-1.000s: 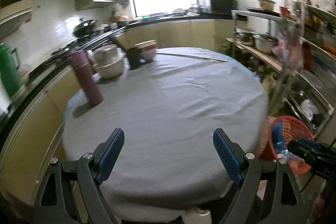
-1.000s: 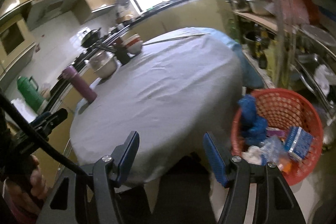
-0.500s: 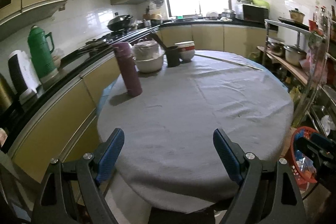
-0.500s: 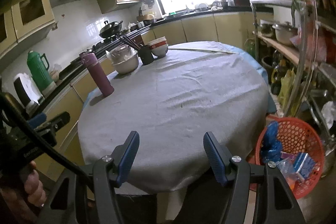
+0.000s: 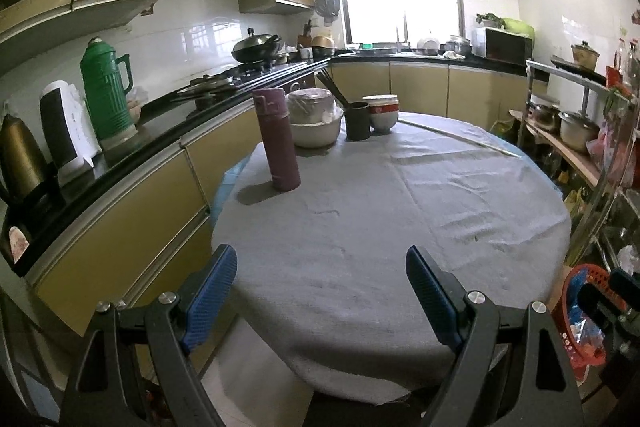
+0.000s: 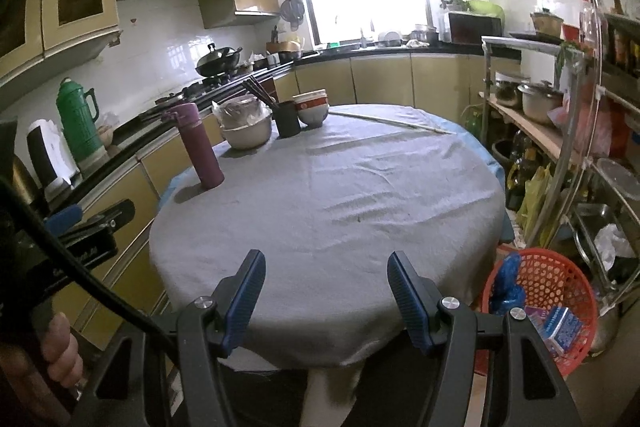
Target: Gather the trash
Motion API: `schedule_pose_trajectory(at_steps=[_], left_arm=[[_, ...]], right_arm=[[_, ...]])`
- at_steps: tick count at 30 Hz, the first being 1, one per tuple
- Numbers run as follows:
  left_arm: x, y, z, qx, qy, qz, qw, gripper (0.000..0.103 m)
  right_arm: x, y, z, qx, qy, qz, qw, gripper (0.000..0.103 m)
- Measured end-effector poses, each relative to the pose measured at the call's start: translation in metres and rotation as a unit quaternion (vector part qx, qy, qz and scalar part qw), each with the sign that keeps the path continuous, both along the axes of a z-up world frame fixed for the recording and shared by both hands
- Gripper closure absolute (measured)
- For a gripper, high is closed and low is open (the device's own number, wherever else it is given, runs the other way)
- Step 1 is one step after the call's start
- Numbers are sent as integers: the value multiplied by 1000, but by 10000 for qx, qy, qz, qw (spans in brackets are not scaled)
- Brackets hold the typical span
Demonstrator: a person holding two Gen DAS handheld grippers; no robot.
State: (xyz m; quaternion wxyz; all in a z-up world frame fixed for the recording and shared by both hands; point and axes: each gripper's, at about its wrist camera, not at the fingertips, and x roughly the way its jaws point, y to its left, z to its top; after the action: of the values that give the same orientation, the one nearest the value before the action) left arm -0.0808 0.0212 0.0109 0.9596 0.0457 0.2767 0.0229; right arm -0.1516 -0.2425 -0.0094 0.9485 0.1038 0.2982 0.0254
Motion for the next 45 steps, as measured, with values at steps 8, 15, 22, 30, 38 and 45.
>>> schedule_pose_trajectory(at_steps=[8,15,22,30,38,45], left_arm=[[-8,7,8,-36,-196,64,9998,16],[-11,5,9,20,-220,38,9997,16],[-12,2,9,11,-215,-8,9998,16],[-13,1,9,22,-214,-34,9998,16],[-14,1,11,6,-249,-20,9997,16],[-15,1,12,-1,-258,-57,9996,16]], right_arm=[[-5,13,4,-70,-43,43,10000,36],[-8,13,5,-93,-86,34,9999,36],[-9,13,5,-86,-79,14,9999,36],[-11,9,7,-86,-91,-49,9999,36],[-12,10,9,-148,-125,-40,9998,36],[-12,13,11,-189,-191,-40,9996,36]])
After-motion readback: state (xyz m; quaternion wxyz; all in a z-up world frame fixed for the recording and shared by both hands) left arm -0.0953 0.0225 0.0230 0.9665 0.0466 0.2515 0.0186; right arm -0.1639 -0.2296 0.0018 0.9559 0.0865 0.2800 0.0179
